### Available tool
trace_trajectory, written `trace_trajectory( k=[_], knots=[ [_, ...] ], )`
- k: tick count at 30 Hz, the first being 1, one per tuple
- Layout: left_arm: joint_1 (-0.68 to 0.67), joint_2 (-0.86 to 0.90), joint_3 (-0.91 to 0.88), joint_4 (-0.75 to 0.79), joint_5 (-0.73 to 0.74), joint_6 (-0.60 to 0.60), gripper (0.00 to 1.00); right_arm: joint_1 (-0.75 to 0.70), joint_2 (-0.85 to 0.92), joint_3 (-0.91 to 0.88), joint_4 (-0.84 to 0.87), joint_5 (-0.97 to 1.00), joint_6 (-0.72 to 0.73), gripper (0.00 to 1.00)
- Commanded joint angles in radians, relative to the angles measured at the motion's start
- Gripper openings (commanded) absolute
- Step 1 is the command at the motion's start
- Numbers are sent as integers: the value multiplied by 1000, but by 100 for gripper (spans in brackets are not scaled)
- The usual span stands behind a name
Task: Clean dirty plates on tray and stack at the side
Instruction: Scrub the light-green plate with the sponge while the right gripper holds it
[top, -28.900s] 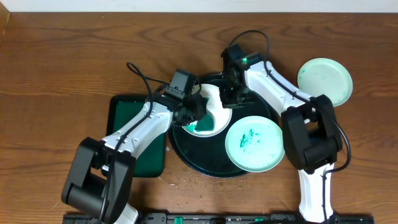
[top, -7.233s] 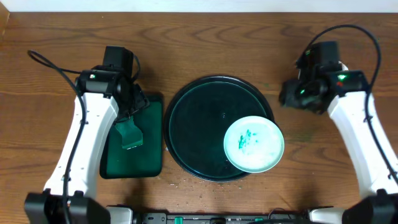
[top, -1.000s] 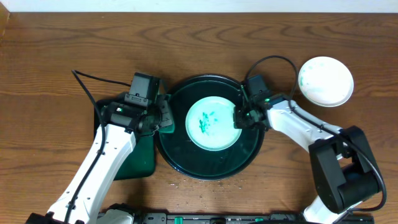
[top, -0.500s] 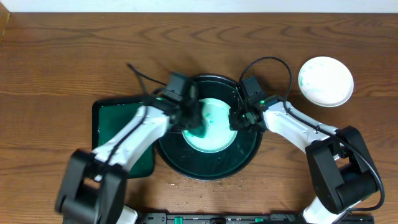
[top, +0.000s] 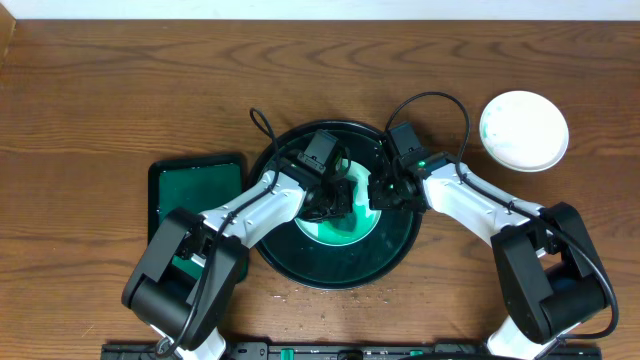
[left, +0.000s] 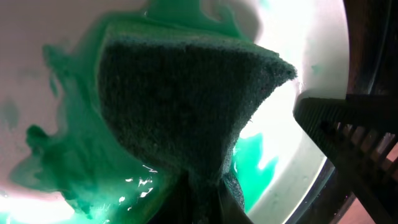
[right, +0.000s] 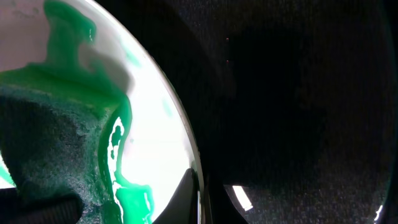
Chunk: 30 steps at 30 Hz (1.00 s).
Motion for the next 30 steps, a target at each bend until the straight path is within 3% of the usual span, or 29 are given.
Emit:
trace_trajectory(
  k=[1,5,11,18,20,25,30],
  knots=[
    [3,65,-10,-32,-79,-75,7,36,43,-20,-24,-58,4,1],
    [56,65,-10,-112,-257,-101,7,36,43,-20,-24,-58,4,1],
    [123,65,-10,-215,-411,-110,7,36,43,-20,-23,-58,4,1],
    [122,65,-10,-274,-448,-116,7,36,43,-20,-23,-58,4,1],
    [114,65,-10,-268,-379,-68,7,36,43,-20,-23,-58,4,1],
    [82,65,-9,-167,23,185,7,36,43,-20,-23,-58,3,1],
    [39,65,-9,-72,203,208,7,36,43,-20,-24,-58,4,1]
  ],
)
